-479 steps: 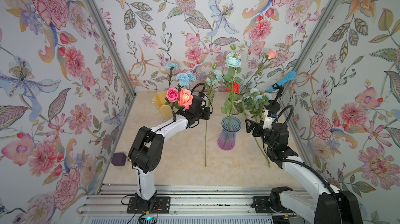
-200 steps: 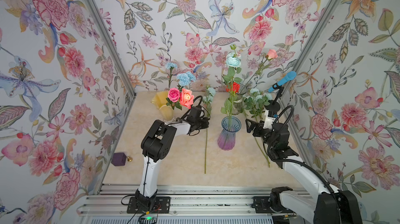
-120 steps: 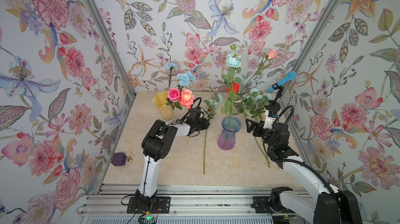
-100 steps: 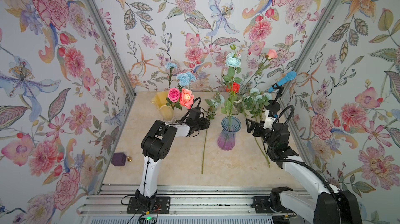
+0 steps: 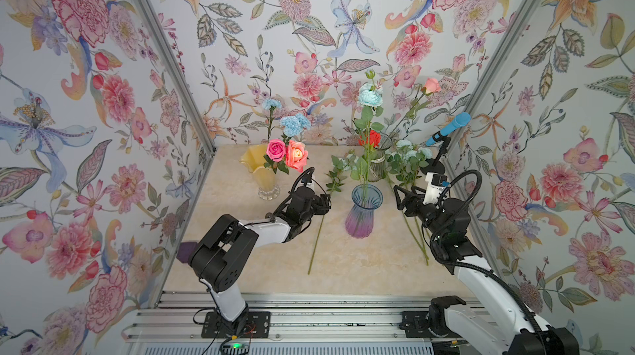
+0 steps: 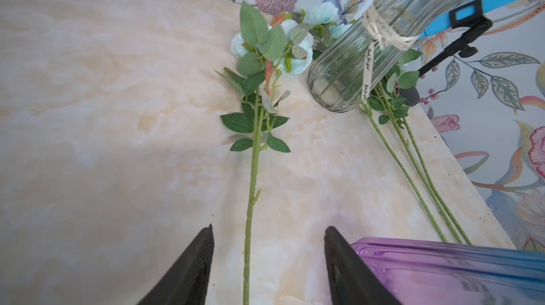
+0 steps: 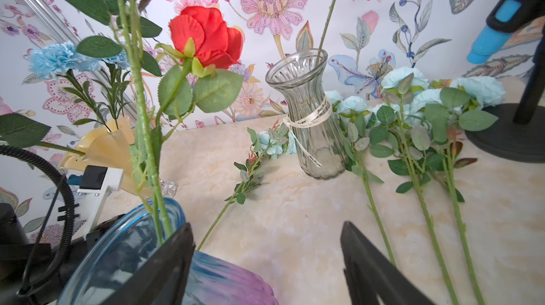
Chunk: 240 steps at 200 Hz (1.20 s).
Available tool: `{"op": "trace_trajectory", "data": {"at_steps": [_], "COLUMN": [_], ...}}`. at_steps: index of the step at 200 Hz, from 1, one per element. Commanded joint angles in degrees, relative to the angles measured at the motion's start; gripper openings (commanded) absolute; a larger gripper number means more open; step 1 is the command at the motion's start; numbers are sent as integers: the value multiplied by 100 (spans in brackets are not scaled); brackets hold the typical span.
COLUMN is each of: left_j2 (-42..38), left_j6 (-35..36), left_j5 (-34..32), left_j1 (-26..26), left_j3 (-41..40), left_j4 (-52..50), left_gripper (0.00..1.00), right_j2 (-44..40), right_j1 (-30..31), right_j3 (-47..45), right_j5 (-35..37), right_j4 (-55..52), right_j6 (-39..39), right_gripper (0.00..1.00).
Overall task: Pick out blue flowers from the vase
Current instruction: Place the flower at the center of the board, then adjust the flower at the center of the board.
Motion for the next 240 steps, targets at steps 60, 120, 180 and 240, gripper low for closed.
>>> {"op": "trace_trajectory", "data": {"at_steps": [60, 120, 180, 240], "left_j2": [-202, 410, 840, -463], "left_j6": [-993, -1190, -1400, -507], "left_j5": [16, 499, 938, -937], "left_j1": [-445, -728, -865, -1150], "left_j3": [-1564, -1444, -1281, -1407], "left_j4": [1513, 2049, 2914, 1083], "left_gripper": [62, 62, 62, 66], "right_j2": [483, 924, 875, 734], "right_j1": [599, 795, 785, 789], "right_j3": [1380, 1788, 1697, 1478], "right_j5": [-1239, -1480, -1391, -1299], "right_j4": [-760, -765, -767, -734], "right_j6": [-334, -272, -317, -355], "right_gripper": [68, 60, 60, 61]}}
